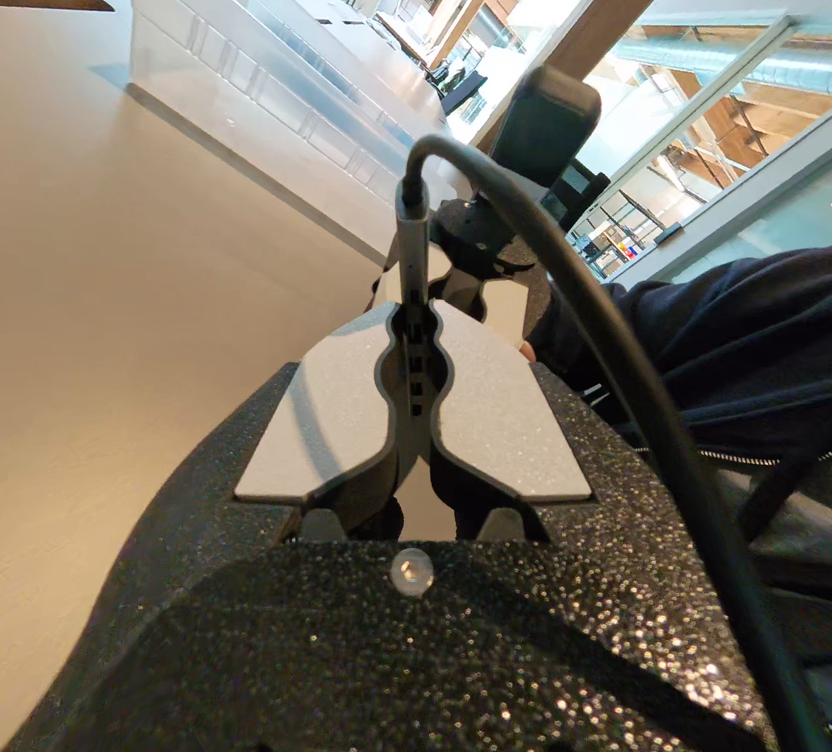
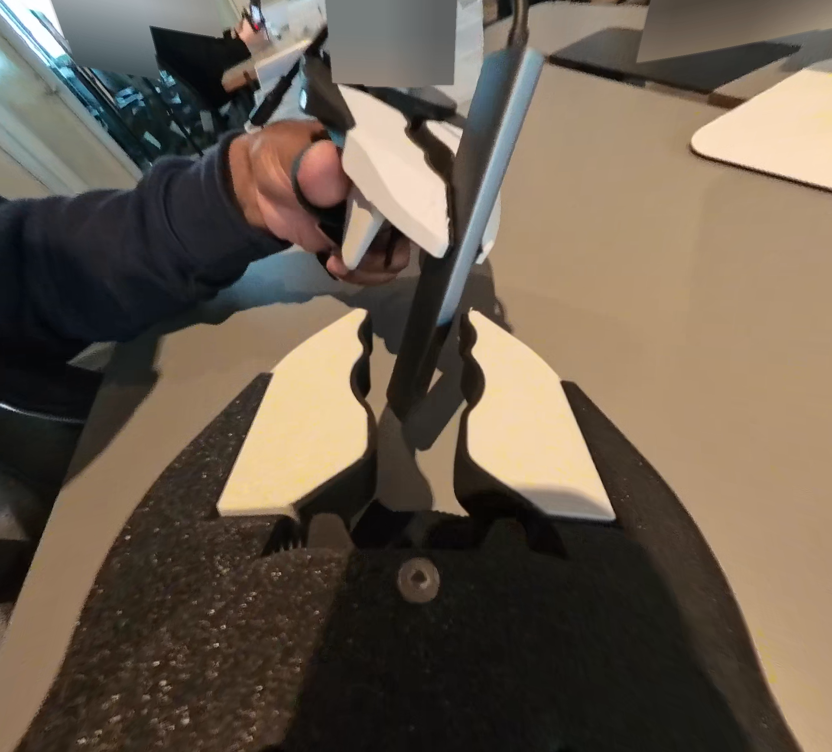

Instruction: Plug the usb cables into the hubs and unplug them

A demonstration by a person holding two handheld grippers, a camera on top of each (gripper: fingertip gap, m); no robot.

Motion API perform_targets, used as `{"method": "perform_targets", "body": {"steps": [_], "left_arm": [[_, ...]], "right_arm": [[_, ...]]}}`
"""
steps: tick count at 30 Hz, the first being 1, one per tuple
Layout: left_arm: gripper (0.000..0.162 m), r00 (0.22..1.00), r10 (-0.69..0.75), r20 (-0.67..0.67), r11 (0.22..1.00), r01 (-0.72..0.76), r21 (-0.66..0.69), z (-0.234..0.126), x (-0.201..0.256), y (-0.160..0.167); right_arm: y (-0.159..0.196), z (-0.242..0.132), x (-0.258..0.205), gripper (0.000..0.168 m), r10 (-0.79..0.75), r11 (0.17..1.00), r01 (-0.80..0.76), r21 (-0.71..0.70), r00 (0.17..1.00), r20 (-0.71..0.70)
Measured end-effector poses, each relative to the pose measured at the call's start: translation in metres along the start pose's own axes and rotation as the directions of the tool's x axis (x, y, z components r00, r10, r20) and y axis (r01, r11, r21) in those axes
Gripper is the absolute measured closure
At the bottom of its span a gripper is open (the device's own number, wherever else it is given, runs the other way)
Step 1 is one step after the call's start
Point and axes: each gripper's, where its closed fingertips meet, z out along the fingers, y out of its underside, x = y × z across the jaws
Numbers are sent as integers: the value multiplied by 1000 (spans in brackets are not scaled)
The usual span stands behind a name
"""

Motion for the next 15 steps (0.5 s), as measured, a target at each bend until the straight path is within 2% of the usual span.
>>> {"method": "perform_targets", "body": {"steps": [2, 5, 10, 15], "left_arm": [[152, 1000, 22, -14, 1000, -22, -9, 2, 4, 1], [152, 999, 42, -27, 999, -43, -12, 3, 7, 1], [152, 1000, 15, -28, 999, -16, -36, 3, 2, 6], [144, 1000, -10, -8, 999, 10, -35, -11, -13, 9]], "right_arm": [[7, 4, -1, 136, -4, 999, 3, -48, 1000, -3], [11, 4, -4, 153, 19, 997, -18, -72, 1000, 12], [17, 3, -3, 158, 197, 975, -190, -114, 979, 51], [22, 2, -4, 158, 351, 931, -338, -138, 933, 80]]}}
